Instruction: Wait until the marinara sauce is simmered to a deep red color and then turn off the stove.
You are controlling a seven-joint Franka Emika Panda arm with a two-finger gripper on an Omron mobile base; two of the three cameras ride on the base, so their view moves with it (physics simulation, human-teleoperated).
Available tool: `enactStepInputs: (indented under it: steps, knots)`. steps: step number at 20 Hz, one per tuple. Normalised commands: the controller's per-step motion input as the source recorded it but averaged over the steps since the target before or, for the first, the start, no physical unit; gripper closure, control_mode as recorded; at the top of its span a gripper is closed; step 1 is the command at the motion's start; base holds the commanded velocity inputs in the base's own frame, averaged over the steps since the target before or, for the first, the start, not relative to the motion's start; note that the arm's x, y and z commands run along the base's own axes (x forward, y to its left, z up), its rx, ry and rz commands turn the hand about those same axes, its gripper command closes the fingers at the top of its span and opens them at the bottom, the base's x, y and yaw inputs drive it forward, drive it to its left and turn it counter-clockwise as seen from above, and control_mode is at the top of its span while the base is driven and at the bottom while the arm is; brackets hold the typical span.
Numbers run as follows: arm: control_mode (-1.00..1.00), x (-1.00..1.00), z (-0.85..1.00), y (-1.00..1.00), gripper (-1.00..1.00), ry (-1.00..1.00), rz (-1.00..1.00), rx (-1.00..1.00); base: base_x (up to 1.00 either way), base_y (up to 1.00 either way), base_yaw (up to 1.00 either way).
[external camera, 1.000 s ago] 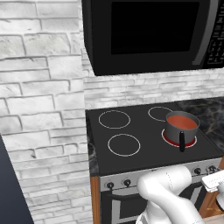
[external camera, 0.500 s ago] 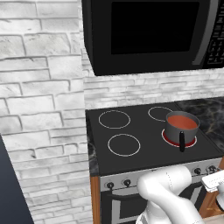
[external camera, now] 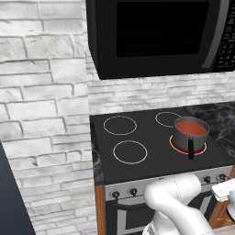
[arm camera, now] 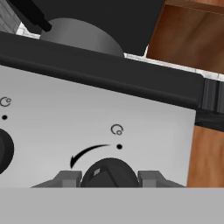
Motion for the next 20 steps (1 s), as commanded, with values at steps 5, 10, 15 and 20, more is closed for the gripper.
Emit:
enactStepInputs:
  steps: [5, 10, 15, 20]
  knots:
    - [-1.00, 0.00, 0.00, 0.00, 1.00, 0.00, 0.00, 0.00, 0.00, 0.00, 0.00]
    - [-1.00, 0.00, 0.00, 0.00, 1.00, 0.00, 0.00, 0.00, 0.00, 0.00, 0.00]
    - [-1.00, 0.00, 0.00, 0.00, 1.00, 0.00, 0.00, 0.00, 0.00, 0.00, 0.00]
    - [-1.00, 0.00, 0.00, 0.00, 1.00, 0.00, 0.00, 0.00, 0.00, 0.00, 0.00]
